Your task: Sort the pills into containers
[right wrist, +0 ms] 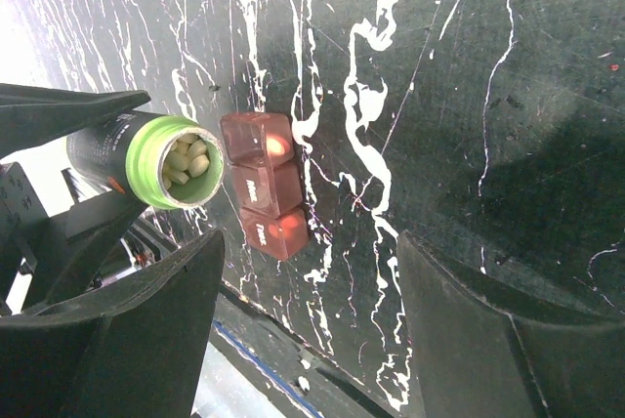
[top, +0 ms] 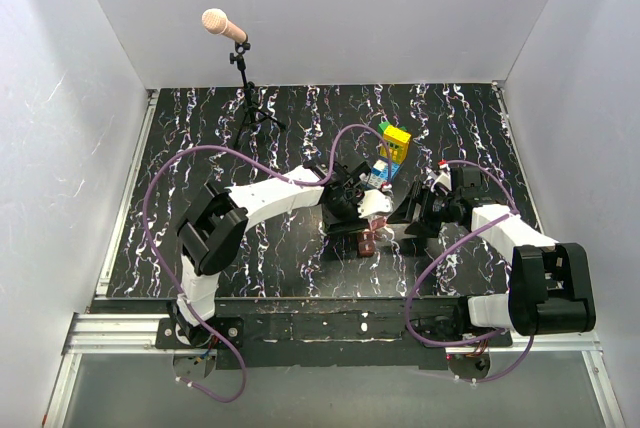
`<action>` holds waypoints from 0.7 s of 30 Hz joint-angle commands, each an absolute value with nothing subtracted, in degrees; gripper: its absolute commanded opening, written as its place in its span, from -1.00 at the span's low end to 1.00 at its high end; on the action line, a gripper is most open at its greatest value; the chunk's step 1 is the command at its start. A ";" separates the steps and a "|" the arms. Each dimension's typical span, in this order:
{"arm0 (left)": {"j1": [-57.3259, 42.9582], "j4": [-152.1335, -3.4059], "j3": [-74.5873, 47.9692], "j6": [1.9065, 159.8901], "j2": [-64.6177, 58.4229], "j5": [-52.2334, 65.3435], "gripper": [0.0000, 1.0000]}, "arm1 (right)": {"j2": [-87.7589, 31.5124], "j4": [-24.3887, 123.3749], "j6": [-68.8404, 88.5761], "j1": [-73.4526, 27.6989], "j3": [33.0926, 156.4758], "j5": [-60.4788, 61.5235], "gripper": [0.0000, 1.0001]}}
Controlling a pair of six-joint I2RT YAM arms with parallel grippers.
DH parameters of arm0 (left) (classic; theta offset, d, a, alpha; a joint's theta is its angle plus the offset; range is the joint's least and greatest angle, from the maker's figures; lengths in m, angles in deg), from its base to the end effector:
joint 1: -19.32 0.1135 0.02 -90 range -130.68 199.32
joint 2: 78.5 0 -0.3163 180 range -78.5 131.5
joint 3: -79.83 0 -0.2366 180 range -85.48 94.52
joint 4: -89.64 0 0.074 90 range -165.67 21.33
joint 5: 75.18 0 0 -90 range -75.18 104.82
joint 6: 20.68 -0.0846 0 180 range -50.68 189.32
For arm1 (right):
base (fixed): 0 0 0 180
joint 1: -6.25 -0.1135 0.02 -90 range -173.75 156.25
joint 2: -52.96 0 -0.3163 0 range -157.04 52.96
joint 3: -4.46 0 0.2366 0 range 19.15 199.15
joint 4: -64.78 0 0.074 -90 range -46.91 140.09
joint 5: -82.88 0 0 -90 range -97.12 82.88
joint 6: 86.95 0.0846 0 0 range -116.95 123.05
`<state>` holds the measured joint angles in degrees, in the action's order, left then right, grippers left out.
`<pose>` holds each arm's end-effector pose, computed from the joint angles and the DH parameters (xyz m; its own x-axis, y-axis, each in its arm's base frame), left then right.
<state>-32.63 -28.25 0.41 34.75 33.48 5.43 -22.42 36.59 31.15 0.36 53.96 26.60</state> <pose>0.2449 -0.3353 0.2091 -0.0296 0.9461 -0.3225 0.9986 0.0422 0.0322 0.2317 0.0711 0.1994 -0.9033 0.3007 -0.3059 0.0183 0.7395 0.6729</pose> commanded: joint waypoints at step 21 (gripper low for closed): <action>-28.32 -55.35 -19.64 48.48 8.52 -8.38 -1.00 | -13.75 30.23 30.48 0.80 57.47 23.91 0.83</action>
